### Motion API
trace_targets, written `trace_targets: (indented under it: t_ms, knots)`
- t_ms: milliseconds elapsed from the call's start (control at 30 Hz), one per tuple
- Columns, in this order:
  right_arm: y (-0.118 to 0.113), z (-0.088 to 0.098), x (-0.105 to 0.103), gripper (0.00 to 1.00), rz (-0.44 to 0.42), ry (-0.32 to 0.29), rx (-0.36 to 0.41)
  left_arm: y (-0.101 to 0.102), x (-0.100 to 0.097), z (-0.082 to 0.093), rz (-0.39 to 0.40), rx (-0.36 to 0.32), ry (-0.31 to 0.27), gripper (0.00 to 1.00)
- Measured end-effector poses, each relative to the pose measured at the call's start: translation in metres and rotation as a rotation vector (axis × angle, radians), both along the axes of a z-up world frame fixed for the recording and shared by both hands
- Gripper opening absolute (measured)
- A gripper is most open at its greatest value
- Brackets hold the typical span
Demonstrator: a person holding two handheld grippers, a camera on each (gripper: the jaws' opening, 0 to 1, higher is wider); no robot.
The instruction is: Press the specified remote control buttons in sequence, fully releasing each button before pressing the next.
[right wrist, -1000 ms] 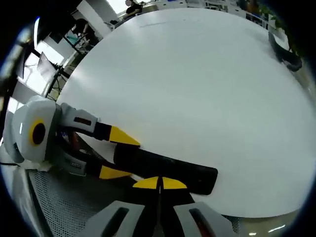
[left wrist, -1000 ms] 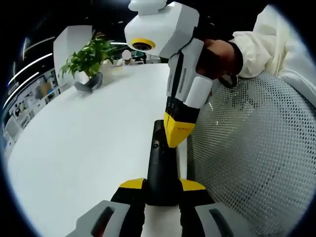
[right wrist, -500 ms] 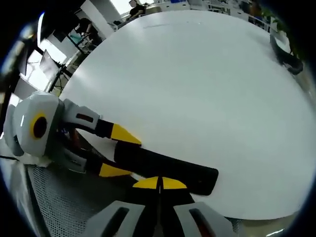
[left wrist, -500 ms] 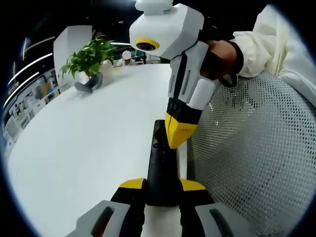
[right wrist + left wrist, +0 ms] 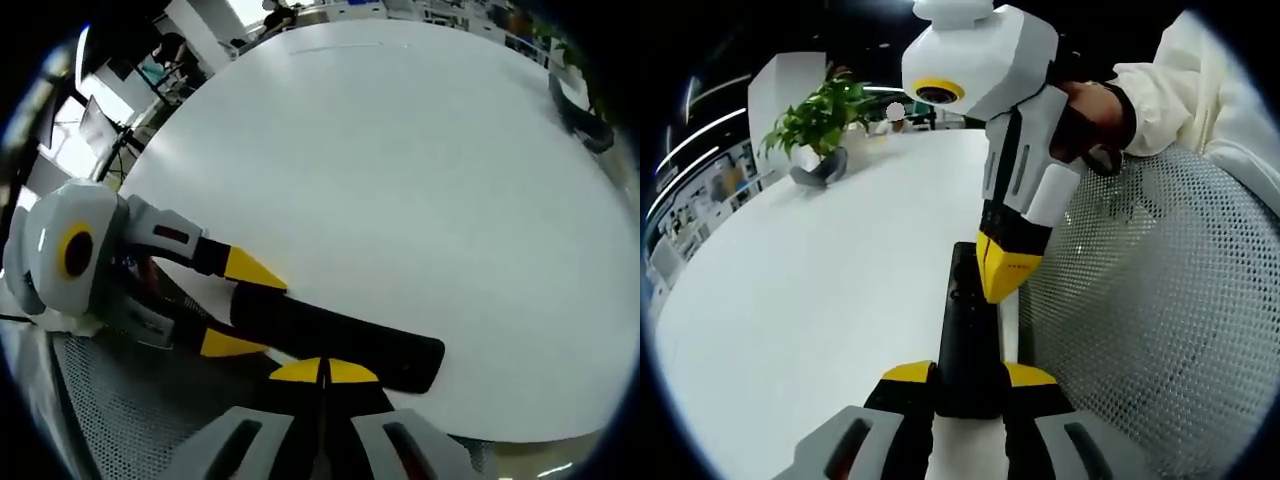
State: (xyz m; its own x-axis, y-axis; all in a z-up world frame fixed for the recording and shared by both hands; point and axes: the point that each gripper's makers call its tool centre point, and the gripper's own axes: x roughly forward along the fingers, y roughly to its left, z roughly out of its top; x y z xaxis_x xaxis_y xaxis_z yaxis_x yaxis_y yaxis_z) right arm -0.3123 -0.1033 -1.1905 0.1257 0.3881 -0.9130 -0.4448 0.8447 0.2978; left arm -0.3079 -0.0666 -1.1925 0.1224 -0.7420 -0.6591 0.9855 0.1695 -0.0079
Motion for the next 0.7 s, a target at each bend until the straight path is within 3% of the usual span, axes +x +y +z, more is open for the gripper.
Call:
trace_targets:
  t_ms: [333, 433, 700]
  knots:
    - [0.0, 0.002, 0.0, 0.0, -0.036, 0.034, 0.023, 0.0, 0.0, 0.0, -0.002, 0.001, -0.003, 0.25]
    - [0.002, 0.002, -0.004, 0.0, -0.047, 0.08, 0.054, 0.0, 0.0, 0.0, -0.004, 0.002, -0.003, 0.25]
    - [0.005, 0.012, 0.007, 0.0, -0.084, 0.027, 0.126, -0.005, -0.005, -0.001, -0.03, -0.001, -0.003, 0.24]
